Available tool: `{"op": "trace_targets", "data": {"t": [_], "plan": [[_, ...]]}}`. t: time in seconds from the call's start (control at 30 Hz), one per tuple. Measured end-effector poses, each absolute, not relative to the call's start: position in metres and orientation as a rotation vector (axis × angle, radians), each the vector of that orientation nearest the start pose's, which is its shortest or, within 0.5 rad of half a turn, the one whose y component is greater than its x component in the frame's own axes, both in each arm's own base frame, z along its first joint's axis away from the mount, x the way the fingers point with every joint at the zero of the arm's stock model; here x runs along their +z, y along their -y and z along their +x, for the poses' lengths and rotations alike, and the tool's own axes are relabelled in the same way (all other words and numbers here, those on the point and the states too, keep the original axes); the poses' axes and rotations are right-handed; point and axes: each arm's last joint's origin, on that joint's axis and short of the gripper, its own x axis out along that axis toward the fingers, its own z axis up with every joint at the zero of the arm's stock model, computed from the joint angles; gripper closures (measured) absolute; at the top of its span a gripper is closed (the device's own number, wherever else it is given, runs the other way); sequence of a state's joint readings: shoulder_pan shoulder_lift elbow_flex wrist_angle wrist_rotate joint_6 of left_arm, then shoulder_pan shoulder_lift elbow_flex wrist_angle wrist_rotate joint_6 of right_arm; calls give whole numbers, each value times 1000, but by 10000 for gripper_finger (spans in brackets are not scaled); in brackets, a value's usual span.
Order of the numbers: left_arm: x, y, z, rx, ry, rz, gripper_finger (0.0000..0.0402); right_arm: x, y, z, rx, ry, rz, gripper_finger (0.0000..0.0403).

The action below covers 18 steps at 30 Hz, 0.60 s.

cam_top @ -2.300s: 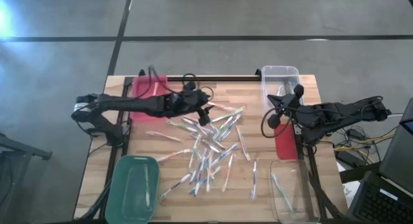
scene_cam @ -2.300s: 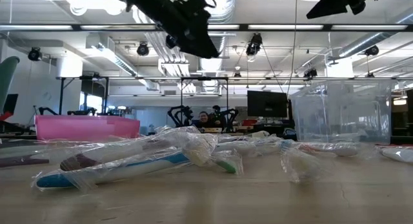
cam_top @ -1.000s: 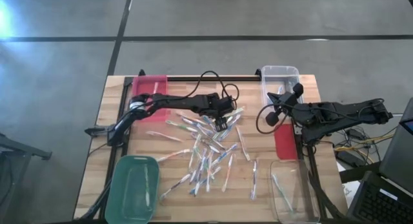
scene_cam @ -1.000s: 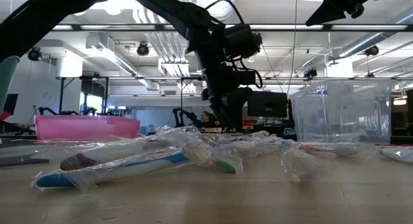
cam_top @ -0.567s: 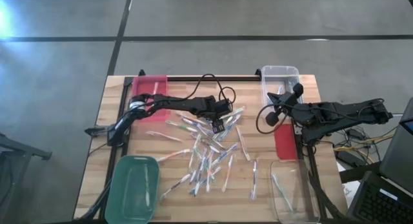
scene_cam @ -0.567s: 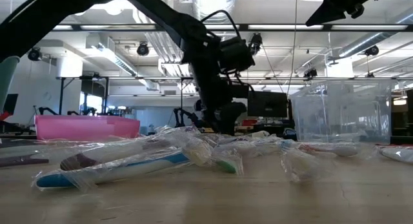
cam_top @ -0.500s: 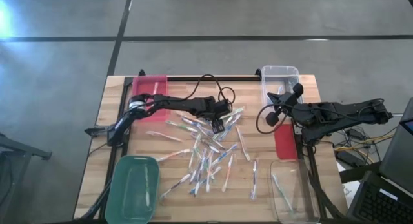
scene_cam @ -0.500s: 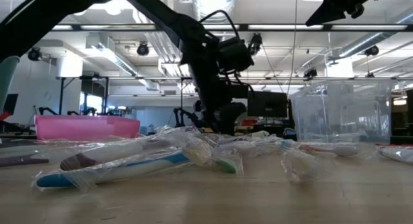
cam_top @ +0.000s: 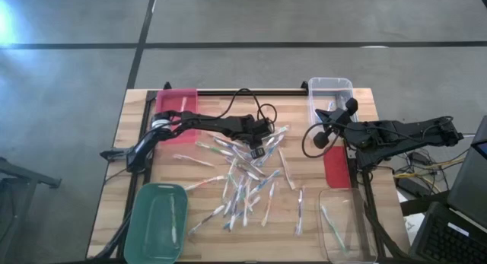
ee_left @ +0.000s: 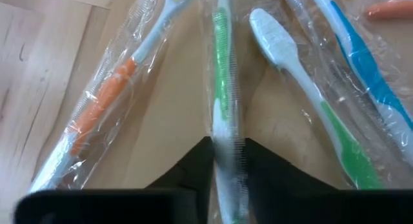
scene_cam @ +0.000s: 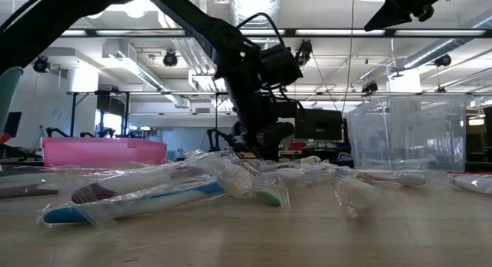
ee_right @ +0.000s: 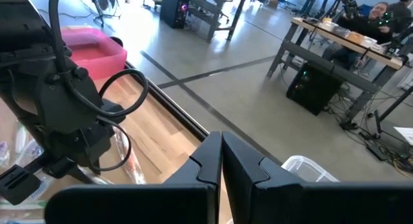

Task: Pick & Place Toothbrushes
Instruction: Put the green toothbrush into the green bin

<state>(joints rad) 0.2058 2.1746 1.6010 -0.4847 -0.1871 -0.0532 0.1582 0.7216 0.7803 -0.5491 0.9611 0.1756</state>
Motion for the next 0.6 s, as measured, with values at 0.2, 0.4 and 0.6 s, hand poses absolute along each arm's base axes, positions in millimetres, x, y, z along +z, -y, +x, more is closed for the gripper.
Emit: {"op": "trace_targets", "data": {"t": [0.2,0.4,0.6], "plan": [[155,-99,446,374,-1049,-63,382,312,2,139,-817,-360,-112,394],[155,-99,446,372,-1049,-64,379,312,2,139,-816,-364,-120,394],[159,-99,443,370,-1062,-58,373,312,2,139,-816,-365,-123,394]]}}
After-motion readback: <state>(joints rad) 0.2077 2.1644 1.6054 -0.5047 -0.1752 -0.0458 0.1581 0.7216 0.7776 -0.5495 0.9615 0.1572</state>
